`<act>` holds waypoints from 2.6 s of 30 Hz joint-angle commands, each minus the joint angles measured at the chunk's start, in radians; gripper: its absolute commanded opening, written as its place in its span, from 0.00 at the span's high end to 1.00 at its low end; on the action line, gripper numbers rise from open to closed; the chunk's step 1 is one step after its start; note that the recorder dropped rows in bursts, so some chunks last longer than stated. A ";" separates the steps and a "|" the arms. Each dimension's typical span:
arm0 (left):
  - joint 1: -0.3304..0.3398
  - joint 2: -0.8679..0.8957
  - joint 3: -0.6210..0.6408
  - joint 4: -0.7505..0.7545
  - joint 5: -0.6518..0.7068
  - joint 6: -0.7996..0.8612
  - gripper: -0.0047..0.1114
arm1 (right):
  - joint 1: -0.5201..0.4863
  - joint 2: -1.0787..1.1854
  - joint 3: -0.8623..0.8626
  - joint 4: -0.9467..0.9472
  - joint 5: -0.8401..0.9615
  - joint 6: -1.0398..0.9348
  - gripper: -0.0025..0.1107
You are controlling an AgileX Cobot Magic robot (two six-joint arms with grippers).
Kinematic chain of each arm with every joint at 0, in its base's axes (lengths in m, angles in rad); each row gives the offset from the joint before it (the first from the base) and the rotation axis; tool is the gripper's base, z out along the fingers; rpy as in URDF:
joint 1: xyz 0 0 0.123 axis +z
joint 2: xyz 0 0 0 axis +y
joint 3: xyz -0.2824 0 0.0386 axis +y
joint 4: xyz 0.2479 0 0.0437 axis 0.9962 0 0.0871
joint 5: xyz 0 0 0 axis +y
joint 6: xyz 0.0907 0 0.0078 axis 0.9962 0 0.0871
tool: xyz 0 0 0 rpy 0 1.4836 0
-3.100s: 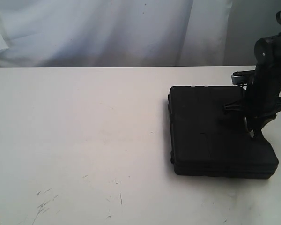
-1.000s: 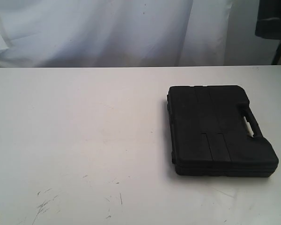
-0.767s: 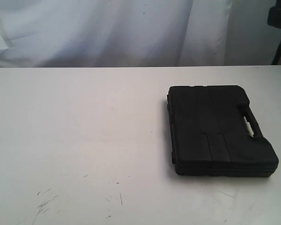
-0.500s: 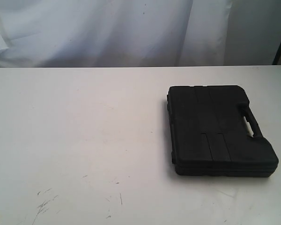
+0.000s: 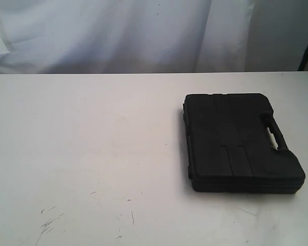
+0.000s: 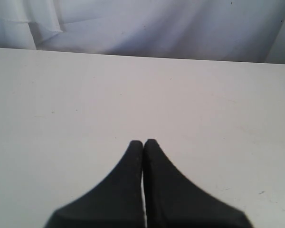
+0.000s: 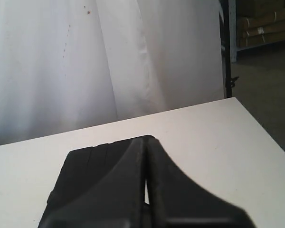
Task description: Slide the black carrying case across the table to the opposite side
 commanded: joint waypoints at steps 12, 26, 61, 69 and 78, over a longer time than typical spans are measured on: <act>0.002 -0.005 0.005 0.000 -0.015 -0.004 0.96 | 0.041 -0.110 0.174 0.045 -0.152 -0.106 0.98; 0.002 -0.005 0.005 0.000 -0.015 -0.004 0.96 | 0.068 -0.157 0.357 -0.083 -0.225 0.039 0.98; 0.002 -0.005 0.005 0.000 -0.015 -0.004 0.96 | 0.068 -0.157 0.357 -0.082 -0.078 -0.047 0.98; 0.002 -0.005 0.005 0.000 -0.015 -0.004 0.96 | 0.068 -0.157 0.357 -0.082 -0.080 -0.047 0.98; 0.002 -0.005 0.005 0.000 -0.015 -0.004 0.96 | 0.068 -0.157 0.357 -0.082 -0.080 -0.047 0.98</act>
